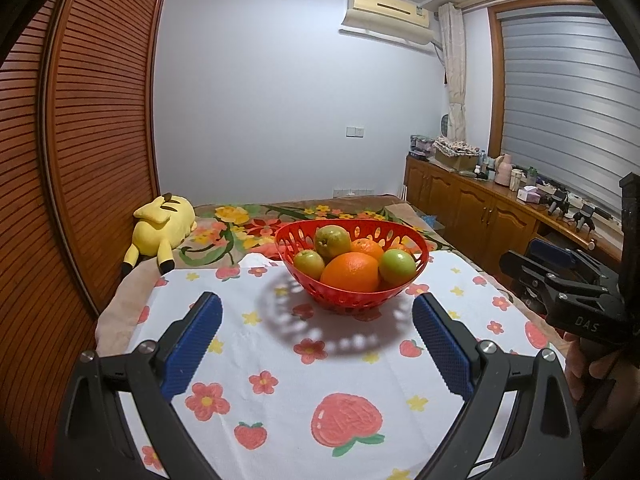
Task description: Organize fruits
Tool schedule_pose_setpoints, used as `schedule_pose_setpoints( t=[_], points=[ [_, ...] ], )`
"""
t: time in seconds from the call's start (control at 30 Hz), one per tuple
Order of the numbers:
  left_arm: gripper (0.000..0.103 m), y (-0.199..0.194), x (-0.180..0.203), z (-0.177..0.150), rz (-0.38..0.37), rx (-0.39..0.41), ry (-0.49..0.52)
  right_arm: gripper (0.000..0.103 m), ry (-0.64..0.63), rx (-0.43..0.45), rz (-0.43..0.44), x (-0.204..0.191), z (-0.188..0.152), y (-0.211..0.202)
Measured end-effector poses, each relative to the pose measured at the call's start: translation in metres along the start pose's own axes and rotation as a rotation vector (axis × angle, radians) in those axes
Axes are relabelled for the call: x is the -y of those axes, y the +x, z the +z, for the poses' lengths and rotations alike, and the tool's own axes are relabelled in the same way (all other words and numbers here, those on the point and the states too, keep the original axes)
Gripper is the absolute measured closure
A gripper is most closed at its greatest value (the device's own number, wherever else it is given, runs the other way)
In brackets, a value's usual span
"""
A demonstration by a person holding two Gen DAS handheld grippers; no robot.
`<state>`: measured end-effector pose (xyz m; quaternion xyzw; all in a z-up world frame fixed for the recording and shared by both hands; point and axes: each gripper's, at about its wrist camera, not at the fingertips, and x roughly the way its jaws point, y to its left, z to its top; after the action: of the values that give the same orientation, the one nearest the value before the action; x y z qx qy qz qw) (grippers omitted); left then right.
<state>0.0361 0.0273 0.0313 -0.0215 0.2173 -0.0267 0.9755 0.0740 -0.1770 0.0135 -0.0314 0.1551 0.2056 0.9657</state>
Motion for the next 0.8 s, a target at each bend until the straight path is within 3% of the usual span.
schedule_pose_setpoints(
  t=[0.8],
  points=[
    [0.006,-0.0025,0.0003,0.0012,-0.002,0.007,-0.001,0.014,0.001,0.005,-0.003,-0.0019,-0.0013,-0.0004]
  ],
)
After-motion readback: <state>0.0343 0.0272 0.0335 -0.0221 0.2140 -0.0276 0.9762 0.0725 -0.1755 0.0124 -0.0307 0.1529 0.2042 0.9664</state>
